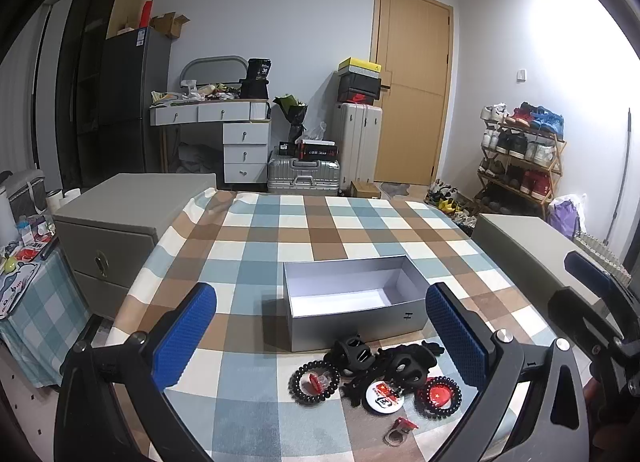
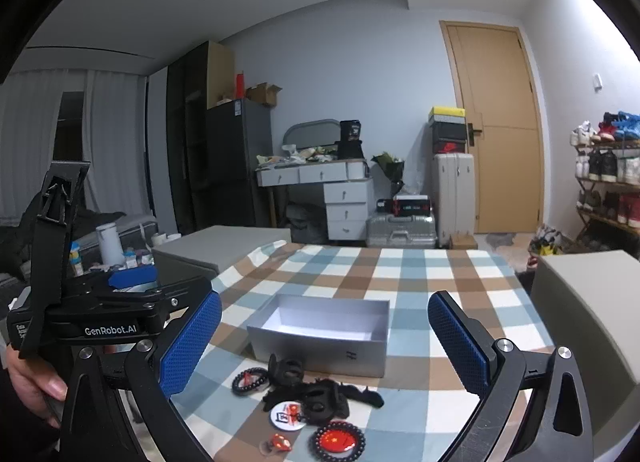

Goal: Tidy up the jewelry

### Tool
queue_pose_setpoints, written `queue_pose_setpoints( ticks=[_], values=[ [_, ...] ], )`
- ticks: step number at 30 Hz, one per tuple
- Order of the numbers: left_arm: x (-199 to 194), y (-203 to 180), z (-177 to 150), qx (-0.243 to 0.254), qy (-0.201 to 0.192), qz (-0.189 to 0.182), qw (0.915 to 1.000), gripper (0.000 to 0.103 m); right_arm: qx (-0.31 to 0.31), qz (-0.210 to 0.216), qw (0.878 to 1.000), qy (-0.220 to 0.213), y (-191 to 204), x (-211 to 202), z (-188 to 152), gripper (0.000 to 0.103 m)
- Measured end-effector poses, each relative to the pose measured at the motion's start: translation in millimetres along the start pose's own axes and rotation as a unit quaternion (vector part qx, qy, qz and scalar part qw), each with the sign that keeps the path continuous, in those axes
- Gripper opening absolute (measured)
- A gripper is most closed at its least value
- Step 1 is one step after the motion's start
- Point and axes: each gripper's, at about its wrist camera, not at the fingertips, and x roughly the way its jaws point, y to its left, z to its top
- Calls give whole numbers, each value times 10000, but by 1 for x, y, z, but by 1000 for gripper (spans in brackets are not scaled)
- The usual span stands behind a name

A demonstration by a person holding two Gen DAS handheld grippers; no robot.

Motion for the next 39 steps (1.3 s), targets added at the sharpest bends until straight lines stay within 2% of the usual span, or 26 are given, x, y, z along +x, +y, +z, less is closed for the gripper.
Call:
queue_pose_setpoints(
  ticks=[6,10,19,24,27,29,33,37,38,39],
  values=[
    [5,3,-4,-15,94,48,9999,102,93,49,9997,208,-4,10,-8,103],
    [11,5,-10,12,169,112,9998,102,245,85,9984,500,-11,22,-20,103],
    [28,21,-28,-101,535,349,9979,102,371,211,9881,1480,-20,66,-59,103],
    [32,32,-36,-165,698,500,9962,102,588,346,9804,1848,-26,85,-76,98],
    [32,39,-42,-259,765,578,9951,102,670,413,9751,2071,-25,97,-82,91],
    [32,42,-46,-290,835,620,9942,102,713,442,9723,2180,-25,102,-85,83],
    [32,45,-50,-293,914,646,9933,102,875,523,9683,2279,-26,108,-89,78],
    [33,48,-52,-340,983,575,9929,102,928,545,9653,2379,-26,112,-91,62],
    [35,49,-52,-355,993,550,9929,102,943,544,9644,2412,-27,113,-92,51],
    [35,49,-52,-363,1002,534,9929,102,960,553,9636,2431,-27,113,-93,46]
  ],
)
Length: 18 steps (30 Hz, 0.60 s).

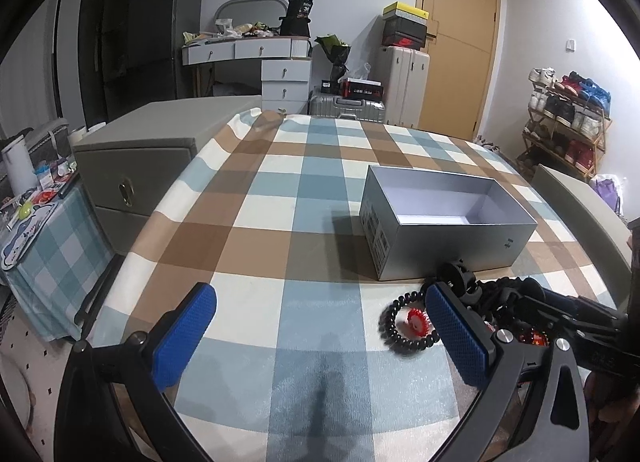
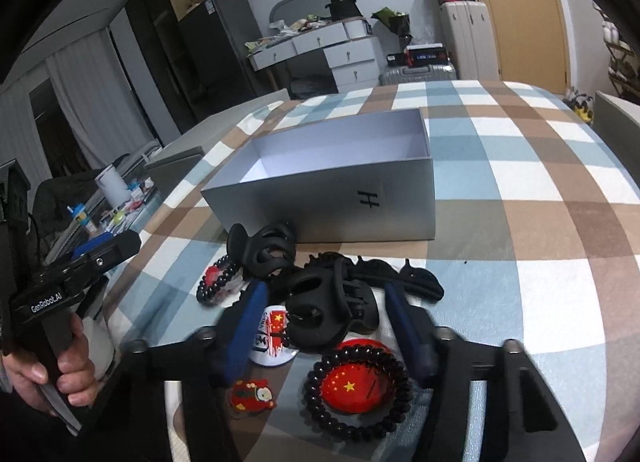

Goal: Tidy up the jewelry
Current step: 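Lower the right tool onto a black claw clip and close it, then grasp the second black claw clip with the left tool while the right holds its clip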

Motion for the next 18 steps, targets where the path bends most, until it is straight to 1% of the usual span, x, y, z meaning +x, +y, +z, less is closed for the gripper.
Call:
queue_pose_setpoints(
  ticks=[1,3,4,5,8,12,16,18],
  values=[
    [0,-1,0,1,20,-29,10000,102,27,25,10000,29,-1,1,0,37],
    [2,-1,1,8,54,-89,9999,102,90,112,9999,-20,-5,-1,-2,34],
    [3,-2,2,22,67,-100,9999,102,127,156,9998,-54,-7,-2,-2,29],
    [4,-3,2,55,83,-126,9999,102,163,189,9996,-99,-9,-4,-2,20],
    [9,-6,5,85,178,-252,9995,102,210,296,9993,-103,-13,-5,-1,19],
    [14,-13,10,148,269,-403,9987,102,205,338,9991,-144,-13,-7,-2,19],
    [21,-25,13,283,508,-836,9948,102,148,395,9985,-355,-13,-16,-2,19],
    [24,-34,14,402,577,-898,9935,102,149,426,9979,-461,-14,-22,-2,19]
  ],
)
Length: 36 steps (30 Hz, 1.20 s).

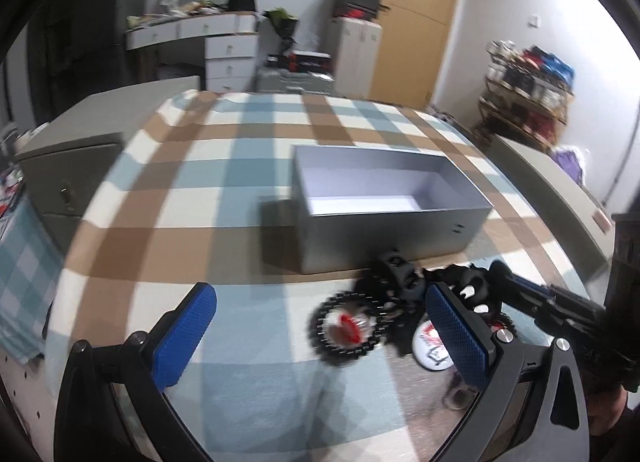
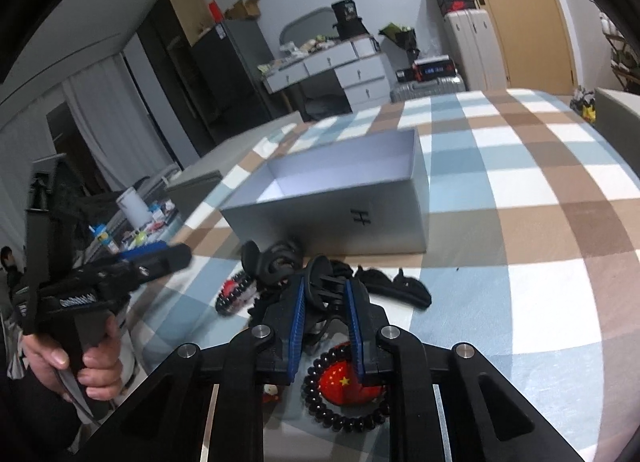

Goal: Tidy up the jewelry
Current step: 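Grasp the second black claw clip with the left tool while the right holds its clip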

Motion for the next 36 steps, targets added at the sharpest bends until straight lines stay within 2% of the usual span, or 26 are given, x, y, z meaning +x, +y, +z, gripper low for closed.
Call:
queue_pose_setpoints(
  ticks=[5,10,13,16,17,20,23,30,36],
  values=[
    [16,-20,6,353,163,-89,9992,102,32,46,9998,-188,-2,-15,2,19],
    [33,-23,12,391,469,-233,9979,100,141,75,9994,-319,-8,-27,1,19],
    [41,-25,12,454,640,-311,9964,91,186,96,9993,-324,-11,-30,-1,19],
    [46,-28,11,495,827,-434,9944,89,219,91,9992,-329,-14,-31,-4,19],
    [47,-29,11,499,884,-437,9939,86,262,102,9990,-335,-15,-32,-4,19],
    [53,-29,10,465,1084,-520,9917,67,298,114,9989,-354,-16,-33,-6,19],
    [51,-27,10,321,1124,-776,9901,51,298,116,9988,-370,-17,-34,-6,19],
    [46,-29,10,348,1154,-793,9895,50,318,143,9986,-396,-18,-35,-7,19],
    [33,-33,17,419,941,-898,9906,50,303,138,9983,-473,-15,-42,-5,19]
  ],
)
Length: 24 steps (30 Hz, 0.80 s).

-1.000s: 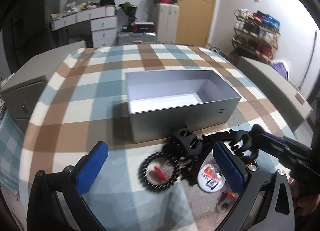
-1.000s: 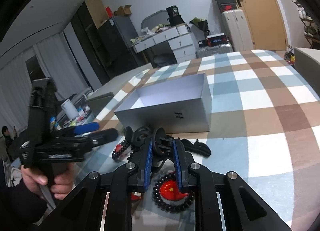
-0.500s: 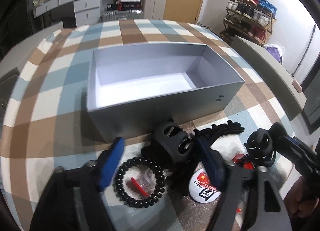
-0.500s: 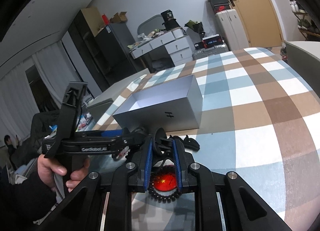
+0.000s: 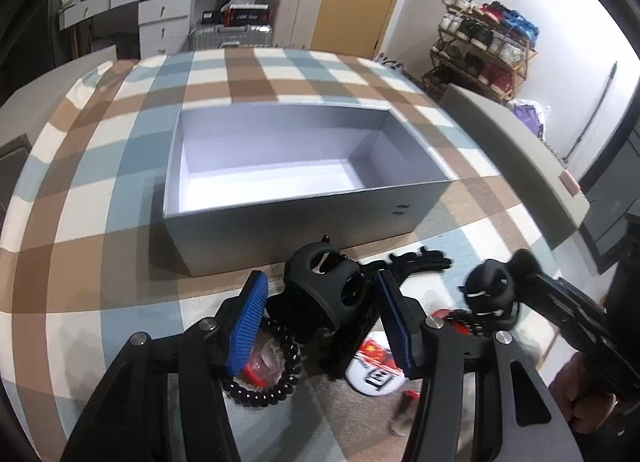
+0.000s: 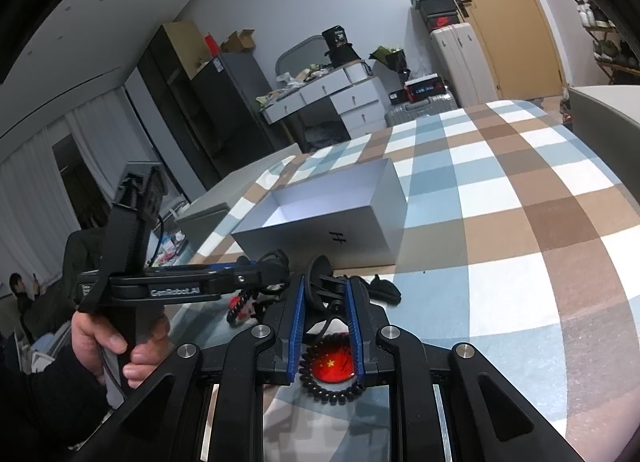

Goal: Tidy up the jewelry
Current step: 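Grasp the second black claw clip with the left tool while the right holds its clip, then carry both claw clips into the grey box and open both tools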

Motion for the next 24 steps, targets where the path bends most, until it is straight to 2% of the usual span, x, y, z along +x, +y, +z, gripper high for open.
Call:
queue_pose_setpoints(
  ticks=[2,7,11,14,18,20,24],
  values=[
    [-8,-5,1,46,-88,-98,9999,40,-15,34,10000,-41,3,-3,2,19],
    [-15,-5,10,111,-227,-276,9993,40,5,200,9996,-186,9,-7,12,19],
    [-17,4,12,-86,-254,-446,9986,40,-69,165,9997,-176,15,-3,18,19],
    [-30,3,16,-26,-469,-462,9978,40,-121,211,9995,-210,18,-1,26,19],
    [-43,9,29,-121,-690,-681,9952,40,-199,338,9989,-271,22,5,44,19],
    [-45,15,40,-120,-831,-633,9945,40,-189,431,9985,-283,22,12,55,19],
    [-35,29,58,-169,-862,-621,9942,40,-204,472,9984,-239,22,33,75,19]
  ],
)
